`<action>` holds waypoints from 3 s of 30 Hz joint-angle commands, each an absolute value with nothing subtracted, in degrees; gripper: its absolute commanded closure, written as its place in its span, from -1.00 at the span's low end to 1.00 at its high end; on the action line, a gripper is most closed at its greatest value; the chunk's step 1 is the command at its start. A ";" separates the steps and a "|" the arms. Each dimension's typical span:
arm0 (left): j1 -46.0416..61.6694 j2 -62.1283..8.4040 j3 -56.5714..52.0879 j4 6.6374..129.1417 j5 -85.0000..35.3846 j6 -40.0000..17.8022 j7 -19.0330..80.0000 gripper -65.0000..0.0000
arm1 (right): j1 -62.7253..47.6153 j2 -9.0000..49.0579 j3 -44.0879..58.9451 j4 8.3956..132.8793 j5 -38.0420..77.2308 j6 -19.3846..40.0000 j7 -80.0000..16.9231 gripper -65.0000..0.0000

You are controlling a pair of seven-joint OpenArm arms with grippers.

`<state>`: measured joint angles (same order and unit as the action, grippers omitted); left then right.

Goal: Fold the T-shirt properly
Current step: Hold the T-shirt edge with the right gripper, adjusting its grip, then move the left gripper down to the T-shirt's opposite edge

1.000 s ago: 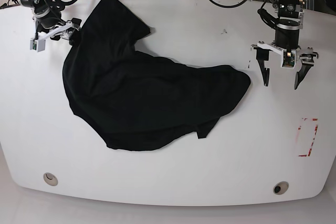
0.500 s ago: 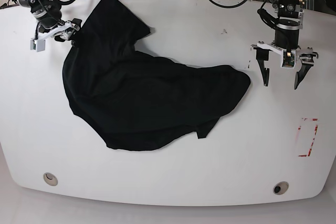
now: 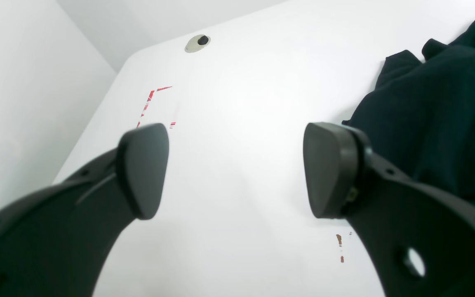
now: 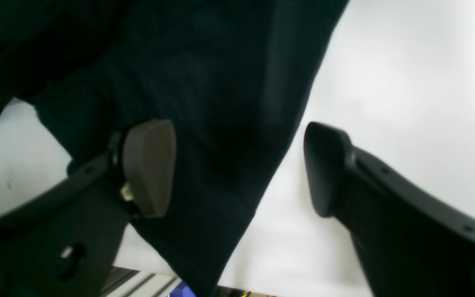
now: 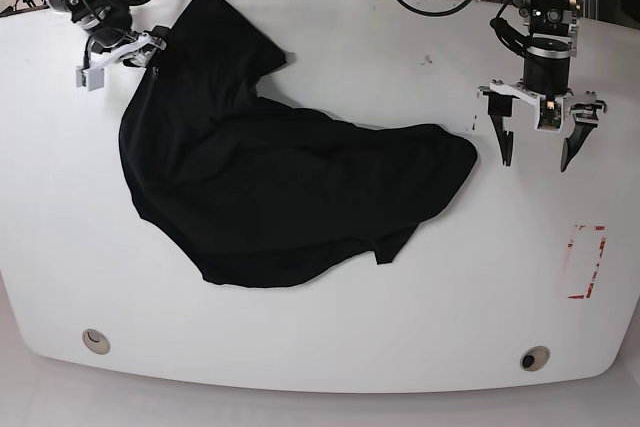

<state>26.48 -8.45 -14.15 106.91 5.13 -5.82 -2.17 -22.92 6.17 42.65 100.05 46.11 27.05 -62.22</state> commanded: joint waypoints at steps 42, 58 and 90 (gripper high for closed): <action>26.73 -8.89 -15.30 107.26 5.09 -4.89 -2.54 -0.49 | -25.41 7.18 39.53 95.40 46.19 26.85 -61.27 -0.27; 26.13 -8.84 -15.17 106.34 5.43 -4.80 -2.14 -0.49 | -25.24 6.84 37.63 94.65 47.20 27.03 -62.82 0.40; 25.29 -11.02 -7.02 102.70 5.96 -4.84 -1.18 -0.47 | -25.74 10.56 32.80 97.99 49.36 26.70 -62.54 0.96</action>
<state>25.69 -10.26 -6.76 101.80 6.24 -5.61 0.58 -25.52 9.58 32.51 96.44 49.30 26.83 -62.74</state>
